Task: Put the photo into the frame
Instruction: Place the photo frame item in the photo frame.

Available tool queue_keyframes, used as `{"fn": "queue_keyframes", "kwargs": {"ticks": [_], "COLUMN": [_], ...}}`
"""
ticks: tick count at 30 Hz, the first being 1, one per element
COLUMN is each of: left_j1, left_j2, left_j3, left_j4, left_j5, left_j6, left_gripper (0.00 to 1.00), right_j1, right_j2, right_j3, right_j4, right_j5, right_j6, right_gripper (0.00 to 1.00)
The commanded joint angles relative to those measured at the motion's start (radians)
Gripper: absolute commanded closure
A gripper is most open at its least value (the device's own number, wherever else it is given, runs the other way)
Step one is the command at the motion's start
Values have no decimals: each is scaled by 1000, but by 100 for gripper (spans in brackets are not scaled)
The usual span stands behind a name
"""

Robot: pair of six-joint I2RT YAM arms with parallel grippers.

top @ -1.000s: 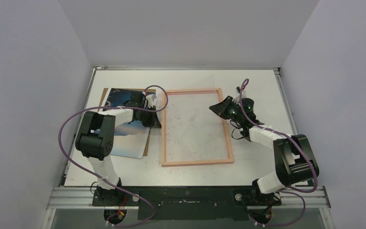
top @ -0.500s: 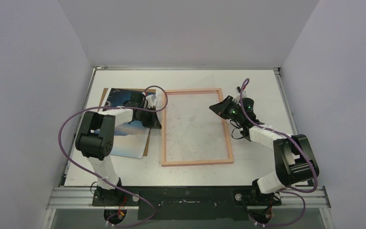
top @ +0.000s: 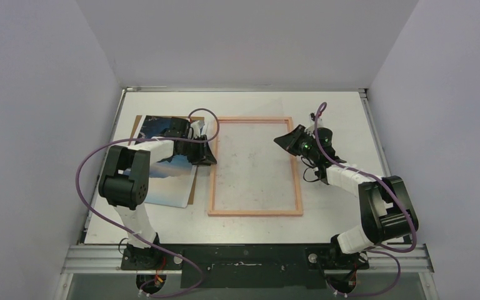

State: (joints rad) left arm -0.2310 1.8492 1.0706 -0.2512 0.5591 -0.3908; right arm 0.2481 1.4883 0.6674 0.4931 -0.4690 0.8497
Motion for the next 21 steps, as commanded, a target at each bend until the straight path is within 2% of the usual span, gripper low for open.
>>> {"fn": "queue_keyframes", "kwargs": {"ticks": [1, 5, 16, 21], "left_j1": [-7, -10, -19, -23], "left_j2": [-21, -18, 39, 41], "left_j3": [46, 41, 27, 26], "left_j4": [39, 39, 13, 7], "left_j5": [59, 24, -83, -93], "left_j6": [-16, 17, 68, 65], "left_gripper": [67, 70, 93, 99], "right_j1": [13, 13, 13, 13], "right_j2": [-6, -9, -16, -36], "right_j3": [34, 37, 37, 34], "right_j4": [56, 52, 76, 79], "right_j5": [-11, -11, -4, 17], "right_j6": [1, 1, 0, -7], "right_gripper": [95, 95, 95, 95]}}
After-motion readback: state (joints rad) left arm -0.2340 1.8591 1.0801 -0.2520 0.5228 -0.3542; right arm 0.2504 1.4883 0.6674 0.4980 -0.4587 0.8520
